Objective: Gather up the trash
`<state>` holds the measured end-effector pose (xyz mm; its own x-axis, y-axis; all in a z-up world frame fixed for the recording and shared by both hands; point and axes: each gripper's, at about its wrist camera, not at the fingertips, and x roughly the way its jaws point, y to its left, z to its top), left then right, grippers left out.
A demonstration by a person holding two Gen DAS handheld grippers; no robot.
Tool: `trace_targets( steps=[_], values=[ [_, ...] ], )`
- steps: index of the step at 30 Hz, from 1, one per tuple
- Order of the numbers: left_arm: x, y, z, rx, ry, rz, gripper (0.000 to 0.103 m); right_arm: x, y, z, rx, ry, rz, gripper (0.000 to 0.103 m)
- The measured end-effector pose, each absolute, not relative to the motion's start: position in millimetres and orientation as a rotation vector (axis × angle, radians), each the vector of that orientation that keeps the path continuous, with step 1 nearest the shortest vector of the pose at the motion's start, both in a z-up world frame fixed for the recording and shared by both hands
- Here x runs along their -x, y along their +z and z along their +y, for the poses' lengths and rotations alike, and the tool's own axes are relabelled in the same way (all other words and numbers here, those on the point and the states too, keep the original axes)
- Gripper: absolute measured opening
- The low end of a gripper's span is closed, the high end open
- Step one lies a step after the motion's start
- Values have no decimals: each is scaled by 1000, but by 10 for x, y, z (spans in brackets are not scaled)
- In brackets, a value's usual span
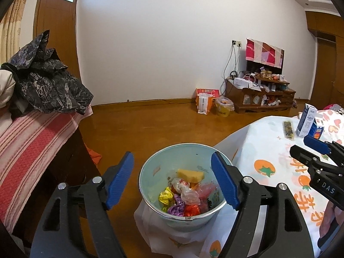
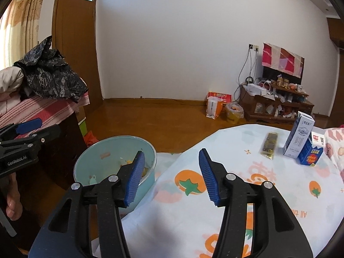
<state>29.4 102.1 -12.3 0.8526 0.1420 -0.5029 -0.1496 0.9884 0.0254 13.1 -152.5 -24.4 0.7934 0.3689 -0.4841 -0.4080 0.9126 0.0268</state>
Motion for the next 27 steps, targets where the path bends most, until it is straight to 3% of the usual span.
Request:
trace_targets(
  steps=[7,27],
  values=[
    [-290,-117,1021,11,157,523,81,-79,-239,-1571,78,406,497,53],
    [-281,-107,1004,15,141,525,81,5,-191,-1654,86,387,479,56]
  ],
)
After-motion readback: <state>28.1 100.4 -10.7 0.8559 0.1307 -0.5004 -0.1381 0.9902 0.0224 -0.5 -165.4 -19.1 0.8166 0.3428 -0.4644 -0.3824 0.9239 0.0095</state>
